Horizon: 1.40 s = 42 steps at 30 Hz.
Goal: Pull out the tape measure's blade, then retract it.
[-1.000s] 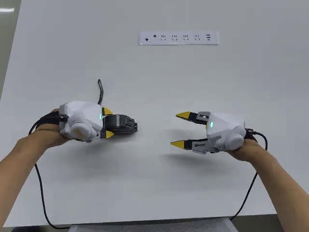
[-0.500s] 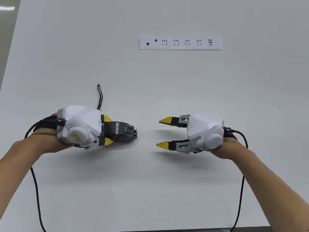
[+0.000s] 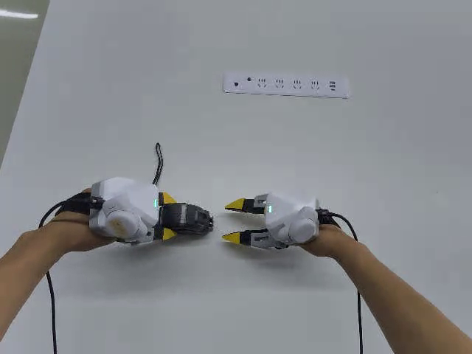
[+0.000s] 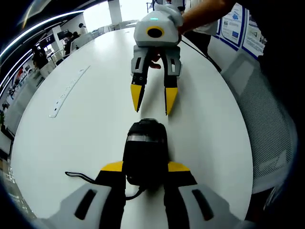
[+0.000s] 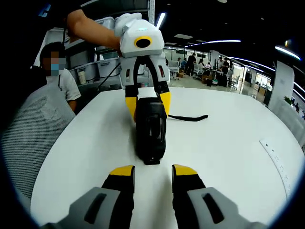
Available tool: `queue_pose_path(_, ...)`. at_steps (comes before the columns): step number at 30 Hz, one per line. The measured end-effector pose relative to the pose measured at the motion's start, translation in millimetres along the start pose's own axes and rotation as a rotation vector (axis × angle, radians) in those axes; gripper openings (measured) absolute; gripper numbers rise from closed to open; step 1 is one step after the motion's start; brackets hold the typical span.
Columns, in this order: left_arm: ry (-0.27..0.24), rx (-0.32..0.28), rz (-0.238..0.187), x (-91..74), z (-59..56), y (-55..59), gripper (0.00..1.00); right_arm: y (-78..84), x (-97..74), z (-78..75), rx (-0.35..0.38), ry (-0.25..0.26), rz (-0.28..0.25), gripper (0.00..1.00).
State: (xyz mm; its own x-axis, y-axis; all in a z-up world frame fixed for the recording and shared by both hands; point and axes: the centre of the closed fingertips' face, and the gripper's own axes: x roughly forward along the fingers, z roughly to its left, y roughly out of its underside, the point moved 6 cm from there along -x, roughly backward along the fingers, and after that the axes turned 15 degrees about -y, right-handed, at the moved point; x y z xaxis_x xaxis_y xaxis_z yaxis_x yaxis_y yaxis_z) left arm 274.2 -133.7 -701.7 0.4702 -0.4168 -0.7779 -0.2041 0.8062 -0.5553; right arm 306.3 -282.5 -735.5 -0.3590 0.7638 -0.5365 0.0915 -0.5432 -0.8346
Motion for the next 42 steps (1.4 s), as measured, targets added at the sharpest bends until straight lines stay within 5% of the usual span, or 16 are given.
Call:
queue_pose_path(20, 0.005, -0.015, -0.016, 2.5, 2.3, 3.5, 0.25, 2.1, 30.2, -11.7, -0.011, -0.084, 0.023, 0.19)
queue_pose_path(42, 0.004, -0.053, -0.037, 1.9, 4.8, 5.1, 0.25, 1.2, 31.0, -17.3, -0.027, -0.099, 0.041, 0.1)
